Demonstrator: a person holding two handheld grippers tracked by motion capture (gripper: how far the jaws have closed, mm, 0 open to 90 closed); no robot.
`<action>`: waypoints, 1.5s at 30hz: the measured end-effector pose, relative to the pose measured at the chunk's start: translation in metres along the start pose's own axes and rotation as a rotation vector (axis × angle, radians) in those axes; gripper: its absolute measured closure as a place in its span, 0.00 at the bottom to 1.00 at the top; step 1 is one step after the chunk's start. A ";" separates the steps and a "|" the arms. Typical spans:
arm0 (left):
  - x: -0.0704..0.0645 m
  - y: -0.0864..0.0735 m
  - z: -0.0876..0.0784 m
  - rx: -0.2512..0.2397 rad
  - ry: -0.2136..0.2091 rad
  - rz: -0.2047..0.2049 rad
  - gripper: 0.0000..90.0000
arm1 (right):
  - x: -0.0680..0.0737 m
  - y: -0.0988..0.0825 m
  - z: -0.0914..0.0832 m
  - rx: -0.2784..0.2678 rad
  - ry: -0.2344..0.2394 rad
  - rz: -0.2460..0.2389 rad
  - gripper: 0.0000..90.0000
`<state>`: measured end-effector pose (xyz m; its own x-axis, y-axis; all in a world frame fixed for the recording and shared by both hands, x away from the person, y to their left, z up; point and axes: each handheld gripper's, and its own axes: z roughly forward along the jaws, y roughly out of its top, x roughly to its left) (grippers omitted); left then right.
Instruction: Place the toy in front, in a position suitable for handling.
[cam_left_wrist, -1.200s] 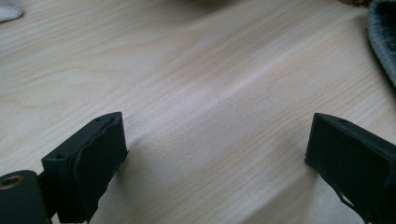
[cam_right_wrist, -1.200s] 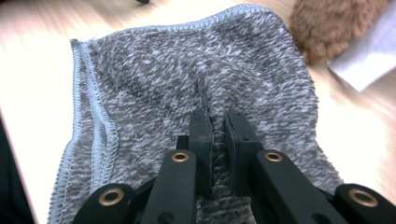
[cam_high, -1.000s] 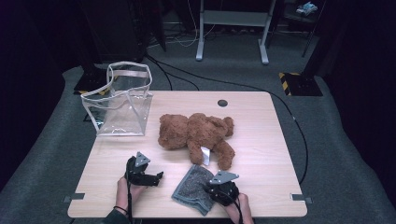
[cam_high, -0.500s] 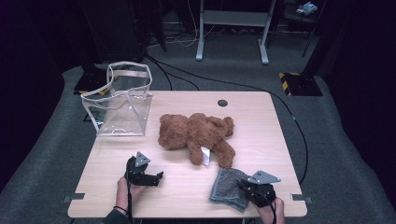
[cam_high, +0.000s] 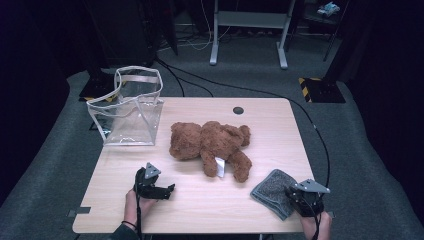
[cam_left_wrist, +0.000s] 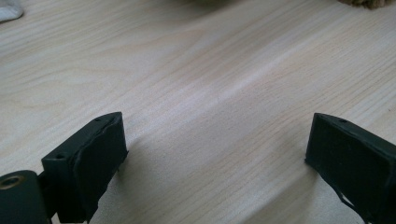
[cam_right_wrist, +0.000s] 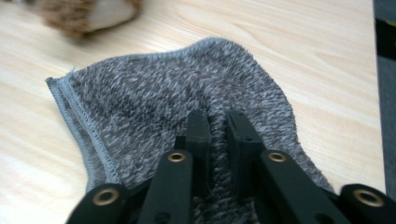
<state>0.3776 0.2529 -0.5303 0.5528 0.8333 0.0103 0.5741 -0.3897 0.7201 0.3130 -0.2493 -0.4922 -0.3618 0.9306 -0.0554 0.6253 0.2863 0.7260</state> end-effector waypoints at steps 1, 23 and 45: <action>0.000 0.000 0.000 0.000 0.000 0.000 0.05 | -0.001 0.000 0.001 0.007 0.004 0.011 0.83; 0.000 0.000 0.001 -0.009 0.009 0.002 0.05 | 0.009 0.012 0.034 0.099 0.056 0.101 0.89; 0.000 0.000 0.000 0.001 0.001 0.003 0.05 | -0.042 0.073 0.065 0.056 -0.143 0.225 0.88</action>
<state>0.3776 0.2530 -0.5303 0.5538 0.8326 0.0135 0.5730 -0.3928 0.7193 0.4189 -0.2523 -0.4819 -0.1105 0.9939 0.0034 0.7173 0.0774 0.6925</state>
